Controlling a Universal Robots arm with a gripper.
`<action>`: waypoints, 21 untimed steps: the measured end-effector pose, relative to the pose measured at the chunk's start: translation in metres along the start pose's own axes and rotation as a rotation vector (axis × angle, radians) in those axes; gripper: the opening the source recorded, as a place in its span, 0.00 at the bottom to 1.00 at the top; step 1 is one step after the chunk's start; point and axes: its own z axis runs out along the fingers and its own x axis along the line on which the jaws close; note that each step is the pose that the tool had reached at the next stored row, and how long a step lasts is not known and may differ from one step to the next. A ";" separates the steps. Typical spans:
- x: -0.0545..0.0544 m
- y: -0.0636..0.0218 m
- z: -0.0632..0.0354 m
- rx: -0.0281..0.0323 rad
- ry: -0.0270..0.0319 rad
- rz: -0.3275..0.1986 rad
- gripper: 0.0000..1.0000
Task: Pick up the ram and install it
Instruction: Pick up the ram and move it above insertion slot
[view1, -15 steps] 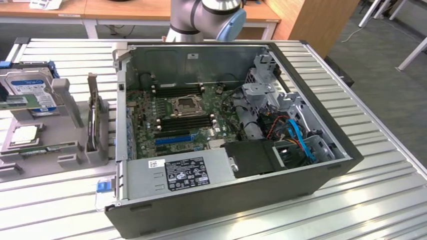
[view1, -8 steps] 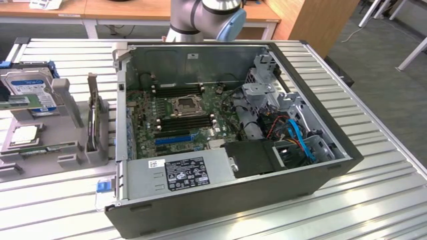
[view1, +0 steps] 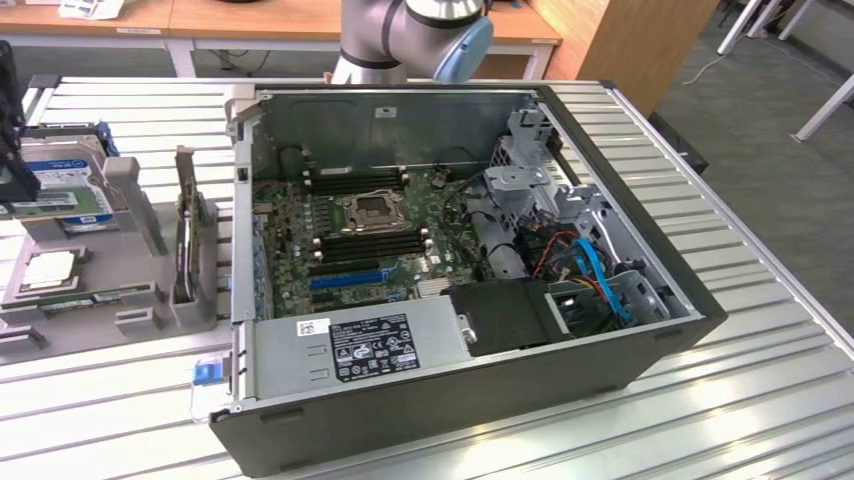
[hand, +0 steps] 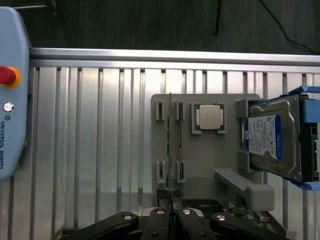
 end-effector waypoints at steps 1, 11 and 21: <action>0.000 -0.0023 -0.0001 -0.0006 0.0000 0.000 0.12; 0.000 -0.0272 -0.0013 -0.0071 0.0000 0.000 0.12; 0.000 -0.0547 -0.0027 -0.0162 0.0002 0.000 0.12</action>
